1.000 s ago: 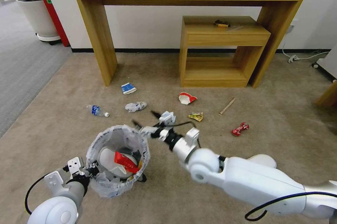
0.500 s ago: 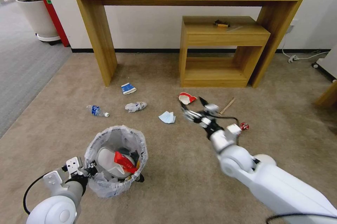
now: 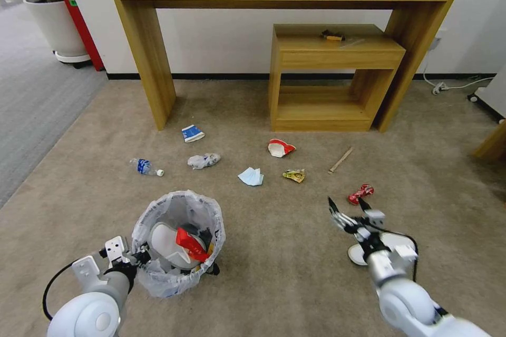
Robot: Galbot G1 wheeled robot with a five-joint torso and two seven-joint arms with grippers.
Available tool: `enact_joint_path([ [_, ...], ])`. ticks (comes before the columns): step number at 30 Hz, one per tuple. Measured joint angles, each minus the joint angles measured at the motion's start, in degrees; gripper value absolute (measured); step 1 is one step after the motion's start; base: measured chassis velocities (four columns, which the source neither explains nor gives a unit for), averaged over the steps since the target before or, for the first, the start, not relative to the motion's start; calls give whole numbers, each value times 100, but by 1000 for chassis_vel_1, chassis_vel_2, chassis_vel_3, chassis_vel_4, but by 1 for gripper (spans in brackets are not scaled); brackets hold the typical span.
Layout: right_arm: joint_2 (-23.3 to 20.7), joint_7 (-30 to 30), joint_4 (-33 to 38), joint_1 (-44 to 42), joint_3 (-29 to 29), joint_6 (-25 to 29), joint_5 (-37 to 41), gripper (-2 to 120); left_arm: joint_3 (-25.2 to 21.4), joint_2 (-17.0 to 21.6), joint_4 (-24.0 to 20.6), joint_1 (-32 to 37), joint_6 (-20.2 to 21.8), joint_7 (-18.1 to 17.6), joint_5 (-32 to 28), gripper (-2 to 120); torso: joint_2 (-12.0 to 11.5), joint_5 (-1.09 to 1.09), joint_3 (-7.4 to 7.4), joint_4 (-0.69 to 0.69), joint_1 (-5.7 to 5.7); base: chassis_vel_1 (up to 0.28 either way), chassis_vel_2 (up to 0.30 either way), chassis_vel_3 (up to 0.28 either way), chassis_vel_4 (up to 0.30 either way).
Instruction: Pick up the trash bin and place the garbage on the floor into it.
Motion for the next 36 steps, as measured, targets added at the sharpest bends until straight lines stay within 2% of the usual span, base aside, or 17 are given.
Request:
enact_joint_path([
  [9,98,-115,-165,-764,518,97,213,100,62,0,78,-37,-12,10,29,0,0,-1,0,1,0,0,0,0,0],
  [18,397,-90,-475,-1389,603,132,416,100,101,10,134,-42,-38,35,45,0,0,-1,0,0,0,0,0,0,0],
  [29,820,-61,-891,-1468,480,192,509,100,138,67,190,-47,-48,41,36,0,0,-1,0,1,0,0,0,0,0],
  [36,880,-79,-989,-1393,474,318,433,100,128,100,225,-49,-63,55,25,0,0,-2,1,1,0,0,0,0,0],
])
